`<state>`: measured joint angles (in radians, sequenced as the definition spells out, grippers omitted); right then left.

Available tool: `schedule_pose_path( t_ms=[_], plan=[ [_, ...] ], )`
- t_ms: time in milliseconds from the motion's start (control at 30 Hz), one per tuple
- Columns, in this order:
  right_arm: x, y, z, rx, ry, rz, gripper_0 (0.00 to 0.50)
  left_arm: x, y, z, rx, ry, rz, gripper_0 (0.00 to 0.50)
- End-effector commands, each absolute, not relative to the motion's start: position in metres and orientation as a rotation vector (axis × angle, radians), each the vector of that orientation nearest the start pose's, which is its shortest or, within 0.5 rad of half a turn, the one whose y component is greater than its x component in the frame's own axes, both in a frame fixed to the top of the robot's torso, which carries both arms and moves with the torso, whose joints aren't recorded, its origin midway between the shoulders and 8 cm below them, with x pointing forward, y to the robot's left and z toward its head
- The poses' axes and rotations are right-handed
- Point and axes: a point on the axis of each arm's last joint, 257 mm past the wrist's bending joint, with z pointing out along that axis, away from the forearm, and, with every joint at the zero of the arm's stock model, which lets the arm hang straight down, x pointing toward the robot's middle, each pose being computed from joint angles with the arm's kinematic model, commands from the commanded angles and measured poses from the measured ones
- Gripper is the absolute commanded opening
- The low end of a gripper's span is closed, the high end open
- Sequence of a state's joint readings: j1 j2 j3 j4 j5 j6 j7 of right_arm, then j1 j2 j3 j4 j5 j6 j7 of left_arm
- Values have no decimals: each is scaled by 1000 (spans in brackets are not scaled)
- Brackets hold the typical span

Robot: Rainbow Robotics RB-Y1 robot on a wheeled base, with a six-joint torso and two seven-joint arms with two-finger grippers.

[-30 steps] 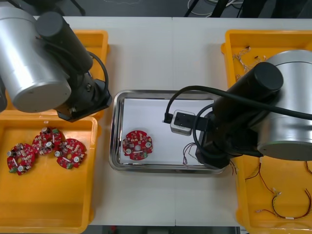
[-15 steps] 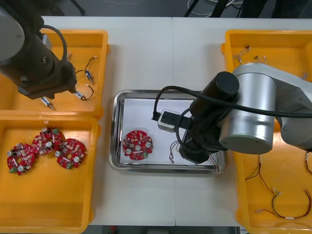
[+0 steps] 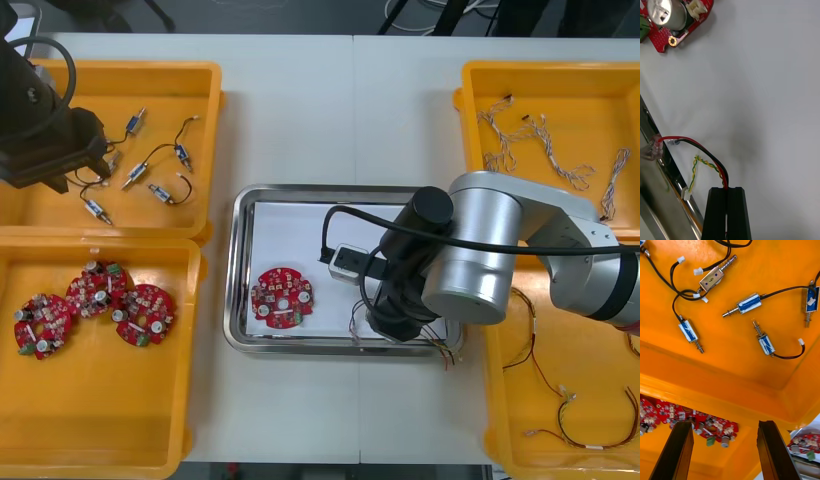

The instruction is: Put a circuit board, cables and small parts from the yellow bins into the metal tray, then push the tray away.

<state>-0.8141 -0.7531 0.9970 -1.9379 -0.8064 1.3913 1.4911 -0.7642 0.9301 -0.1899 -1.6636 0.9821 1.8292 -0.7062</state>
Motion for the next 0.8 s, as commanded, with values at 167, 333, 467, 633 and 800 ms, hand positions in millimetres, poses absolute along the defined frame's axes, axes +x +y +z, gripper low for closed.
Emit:
schedule_pose_path(
  t_ms=[167, 333, 467, 633, 800],
  plan=[
    [416, -55, -283, -1550, 2234, -75, 0, 507, 366, -94, -511, 2664, -60, 500],
    [421, -51, -283, -1538, 2221, -74, 0, 520, 380, -105, -507, 2662, -90, 500],
    [423, -55, -283, -1540, 2222, -84, 24, 528, 385, -110, -534, 2673, -124, 500],
    [425, -56, -283, -1538, 2217, -93, 264, 538, 380, -112, -543, 2679, -148, 500],
    [425, -61, -280, -1541, 2216, -118, 500, 544, 378, -121, -527, 2696, -117, 500]
  ],
)
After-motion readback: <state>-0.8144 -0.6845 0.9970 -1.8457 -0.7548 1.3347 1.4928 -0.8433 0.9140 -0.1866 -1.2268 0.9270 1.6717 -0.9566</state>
